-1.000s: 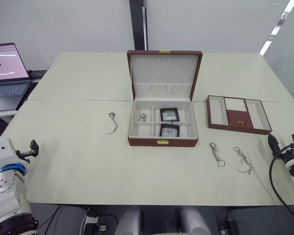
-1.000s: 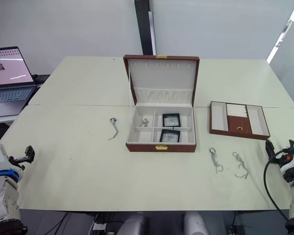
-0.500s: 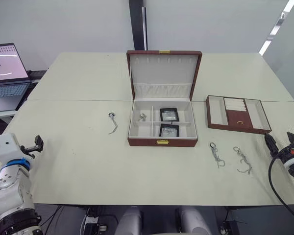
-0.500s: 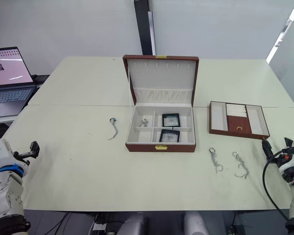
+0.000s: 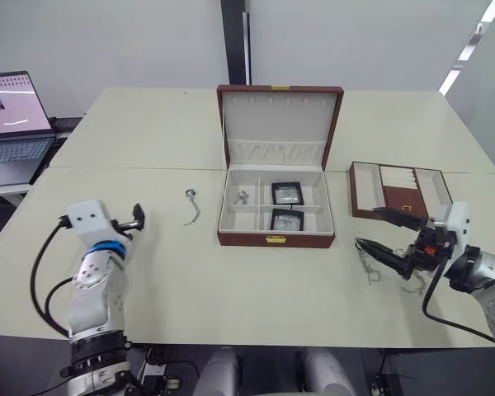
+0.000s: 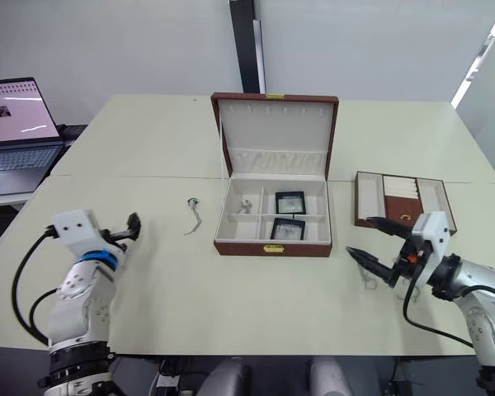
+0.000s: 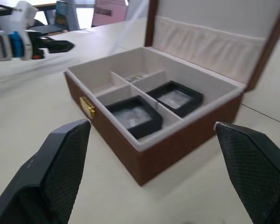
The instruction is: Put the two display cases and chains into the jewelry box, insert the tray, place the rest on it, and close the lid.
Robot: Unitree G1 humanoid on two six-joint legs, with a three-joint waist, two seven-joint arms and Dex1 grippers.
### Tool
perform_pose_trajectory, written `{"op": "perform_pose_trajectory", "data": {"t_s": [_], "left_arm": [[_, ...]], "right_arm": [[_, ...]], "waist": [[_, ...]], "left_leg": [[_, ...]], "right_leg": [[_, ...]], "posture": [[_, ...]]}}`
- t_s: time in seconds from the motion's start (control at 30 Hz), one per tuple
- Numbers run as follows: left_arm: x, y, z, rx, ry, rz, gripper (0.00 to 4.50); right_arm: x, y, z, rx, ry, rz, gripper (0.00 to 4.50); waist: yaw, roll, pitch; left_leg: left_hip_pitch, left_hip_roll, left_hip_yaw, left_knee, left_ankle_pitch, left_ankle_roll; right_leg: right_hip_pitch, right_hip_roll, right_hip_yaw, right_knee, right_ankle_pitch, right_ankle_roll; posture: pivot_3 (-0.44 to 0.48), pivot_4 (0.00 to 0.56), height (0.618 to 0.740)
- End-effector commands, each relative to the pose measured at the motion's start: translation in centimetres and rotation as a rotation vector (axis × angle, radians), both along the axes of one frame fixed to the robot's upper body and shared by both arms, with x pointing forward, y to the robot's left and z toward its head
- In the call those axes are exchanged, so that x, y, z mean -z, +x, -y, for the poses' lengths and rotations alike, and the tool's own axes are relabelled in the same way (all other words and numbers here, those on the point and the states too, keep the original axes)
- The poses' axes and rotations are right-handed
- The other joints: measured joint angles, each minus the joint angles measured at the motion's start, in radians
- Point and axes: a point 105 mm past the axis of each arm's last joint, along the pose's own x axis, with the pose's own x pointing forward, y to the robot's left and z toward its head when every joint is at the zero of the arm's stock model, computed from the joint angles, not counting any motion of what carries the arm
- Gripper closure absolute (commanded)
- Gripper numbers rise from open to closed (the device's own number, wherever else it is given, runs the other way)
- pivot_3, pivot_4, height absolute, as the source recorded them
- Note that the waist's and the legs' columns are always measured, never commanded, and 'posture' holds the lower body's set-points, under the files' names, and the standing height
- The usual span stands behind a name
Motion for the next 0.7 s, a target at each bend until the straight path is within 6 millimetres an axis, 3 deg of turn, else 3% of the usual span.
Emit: {"op": "perform_pose_trajectory", "data": {"t_s": [0.03,0.17,0.27,0.47,0.7], "left_arm": [[-2.3,0.9,2.0,0.022,0.048,0.073,0.06],[-2.3,1.8,5.6,0.074,0.023,0.078,0.06],[-2.3,2.1,7.0,0.087,0.006,0.079,0.06],[-1.8,2.8,8.6,0.080,-0.011,0.035,0.06],[0.4,3.6,9.6,0.098,0.006,-0.092,0.06]], "right_arm": [[-1.7,-0.8,-2.4,-0.093,-0.014,0.060,0.00],[-2.4,-0.8,-3.6,-0.120,-0.024,0.088,0.00],[-2.6,-0.5,-3.6,-0.110,-0.032,0.097,0.00],[-2.7,-0.2,-3.6,-0.096,-0.041,0.103,0.00],[-2.6,-0.2,-3.6,-0.086,-0.048,0.102,0.00]], "waist": [[0.000,0.000,0.000],[0.001,0.000,0.000],[0.002,-0.001,0.000],[0.003,-0.001,0.000],[0.002,-0.001,0.000]], "left_leg": [[0.000,0.000,0.000,0.000,0.000,0.000],[0.000,-0.001,0.000,0.000,0.000,0.000],[0.000,-0.003,0.000,0.000,0.000,0.000],[0.000,-0.003,0.000,0.000,0.000,0.000],[0.000,-0.003,0.000,0.000,0.000,0.000]], "right_leg": [[0.000,0.000,0.000,0.000,0.000,0.000],[0.000,0.000,0.000,-0.001,0.000,0.000],[0.001,0.000,0.000,-0.002,0.000,0.001],[0.001,0.001,0.000,-0.002,0.001,0.001],[0.001,0.001,0.000,-0.003,0.001,0.001]], "posture": [[0.000,0.150,0.740],[0.000,0.150,0.740],[0.000,0.150,0.740],[0.000,0.150,0.740],[0.000,0.150,0.740]]}}
